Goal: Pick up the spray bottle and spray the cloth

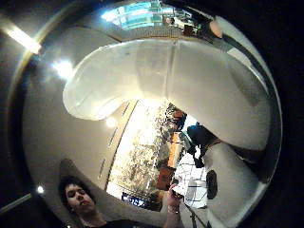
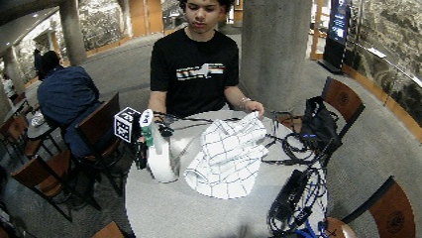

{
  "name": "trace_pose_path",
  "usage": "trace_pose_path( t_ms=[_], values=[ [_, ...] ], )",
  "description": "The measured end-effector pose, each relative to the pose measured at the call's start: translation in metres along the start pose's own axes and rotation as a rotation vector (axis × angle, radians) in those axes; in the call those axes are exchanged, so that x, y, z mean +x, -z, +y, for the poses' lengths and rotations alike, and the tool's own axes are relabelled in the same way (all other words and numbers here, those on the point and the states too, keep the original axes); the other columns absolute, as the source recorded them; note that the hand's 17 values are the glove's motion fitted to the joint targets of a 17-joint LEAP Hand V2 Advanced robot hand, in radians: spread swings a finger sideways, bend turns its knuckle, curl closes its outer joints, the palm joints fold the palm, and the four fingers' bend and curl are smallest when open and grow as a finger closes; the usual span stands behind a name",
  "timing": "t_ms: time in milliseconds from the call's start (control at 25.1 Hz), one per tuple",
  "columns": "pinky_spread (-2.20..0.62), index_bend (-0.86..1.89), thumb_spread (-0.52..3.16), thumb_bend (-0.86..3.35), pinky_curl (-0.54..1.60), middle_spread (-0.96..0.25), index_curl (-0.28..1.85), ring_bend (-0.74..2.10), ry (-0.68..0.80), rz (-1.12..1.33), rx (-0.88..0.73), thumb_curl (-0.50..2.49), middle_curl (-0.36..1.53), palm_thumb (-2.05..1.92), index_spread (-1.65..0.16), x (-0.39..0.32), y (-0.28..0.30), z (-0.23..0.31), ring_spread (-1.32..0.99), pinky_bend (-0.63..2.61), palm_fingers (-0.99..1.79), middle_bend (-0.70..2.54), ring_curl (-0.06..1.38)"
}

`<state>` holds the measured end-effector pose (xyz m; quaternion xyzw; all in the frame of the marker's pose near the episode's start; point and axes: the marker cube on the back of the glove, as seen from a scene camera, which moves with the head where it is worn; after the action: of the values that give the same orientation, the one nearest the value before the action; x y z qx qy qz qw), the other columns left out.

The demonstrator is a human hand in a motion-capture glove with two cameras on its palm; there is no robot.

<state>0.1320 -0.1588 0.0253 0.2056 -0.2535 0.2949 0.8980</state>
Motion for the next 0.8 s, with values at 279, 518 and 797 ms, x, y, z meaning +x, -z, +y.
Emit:
trace_pose_path(
  t_ms=[279, 518, 797],
  values=[
    [0.32, 0.14, 0.92, -0.03, 0.36, 0.06, 0.24, 0.39, -0.064, 0.027, -0.014, 0.46, 0.40, 0.83, -0.35, 0.006, -0.016, -0.017, 0.14, 0.42, 0.40, 0.20, 0.34],
    [0.32, 0.19, 0.91, -0.03, 0.35, 0.05, 0.26, 0.35, -0.097, 0.013, -0.030, 0.45, 0.39, 0.83, -0.34, 0.005, -0.025, -0.032, 0.14, 0.40, 0.45, 0.19, 0.33],
    [0.33, 0.62, 0.85, 0.03, 0.29, 0.03, 0.40, 0.13, -0.114, -0.012, -0.013, 0.48, 0.38, 0.95, -0.26, 0.005, -0.031, -0.040, 0.14, 0.20, 0.70, 0.21, 0.25]
  ],
)
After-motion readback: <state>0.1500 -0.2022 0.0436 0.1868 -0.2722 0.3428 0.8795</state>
